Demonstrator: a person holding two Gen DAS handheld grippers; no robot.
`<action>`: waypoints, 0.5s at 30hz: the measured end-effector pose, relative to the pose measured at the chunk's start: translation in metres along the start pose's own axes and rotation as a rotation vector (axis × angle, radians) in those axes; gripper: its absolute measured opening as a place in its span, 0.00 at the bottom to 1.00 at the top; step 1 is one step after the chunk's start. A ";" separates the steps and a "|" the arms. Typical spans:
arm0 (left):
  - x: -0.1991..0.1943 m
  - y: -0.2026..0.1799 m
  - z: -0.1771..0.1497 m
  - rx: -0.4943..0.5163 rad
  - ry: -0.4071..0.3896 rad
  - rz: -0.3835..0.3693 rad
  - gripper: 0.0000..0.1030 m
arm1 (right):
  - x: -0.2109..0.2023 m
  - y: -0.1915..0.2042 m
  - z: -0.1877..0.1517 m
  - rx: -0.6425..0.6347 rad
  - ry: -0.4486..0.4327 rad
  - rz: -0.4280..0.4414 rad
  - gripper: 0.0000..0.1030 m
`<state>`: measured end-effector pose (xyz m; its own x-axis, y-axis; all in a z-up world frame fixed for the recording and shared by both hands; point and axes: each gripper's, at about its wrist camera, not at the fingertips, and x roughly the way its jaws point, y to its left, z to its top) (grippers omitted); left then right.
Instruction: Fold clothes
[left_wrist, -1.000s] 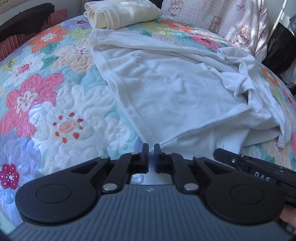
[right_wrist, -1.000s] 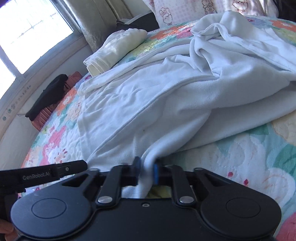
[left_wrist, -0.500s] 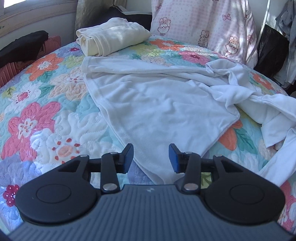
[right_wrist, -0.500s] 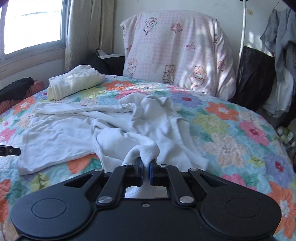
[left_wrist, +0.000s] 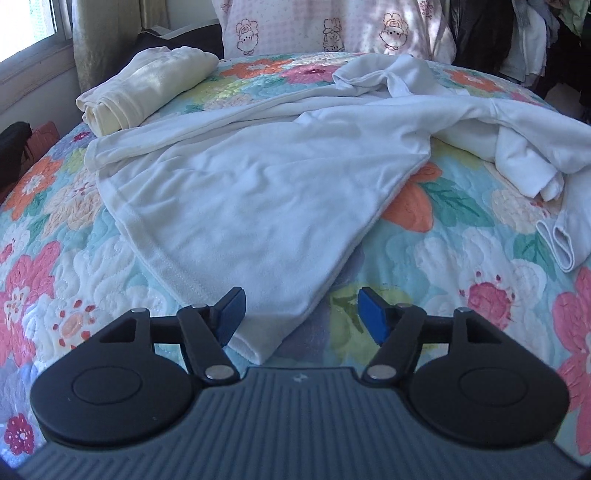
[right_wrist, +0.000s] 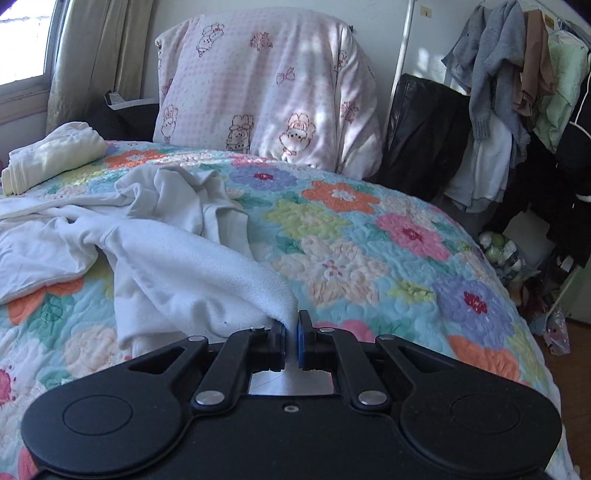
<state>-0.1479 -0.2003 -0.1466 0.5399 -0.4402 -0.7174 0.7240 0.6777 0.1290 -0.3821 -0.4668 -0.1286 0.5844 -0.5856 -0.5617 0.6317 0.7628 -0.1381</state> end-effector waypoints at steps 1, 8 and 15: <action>0.004 -0.005 0.000 0.037 -0.004 0.056 0.65 | 0.002 0.000 -0.003 0.004 0.003 0.008 0.07; 0.028 -0.007 0.005 0.110 0.005 0.184 0.91 | 0.002 -0.010 -0.005 0.115 0.002 0.111 0.08; 0.012 0.022 0.018 0.001 -0.033 0.212 0.05 | 0.000 -0.020 -0.009 0.288 -0.054 0.344 0.08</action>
<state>-0.1181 -0.2014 -0.1404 0.6936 -0.3069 -0.6517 0.5933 0.7564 0.2753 -0.3994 -0.4802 -0.1331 0.8062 -0.3308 -0.4905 0.5077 0.8125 0.2864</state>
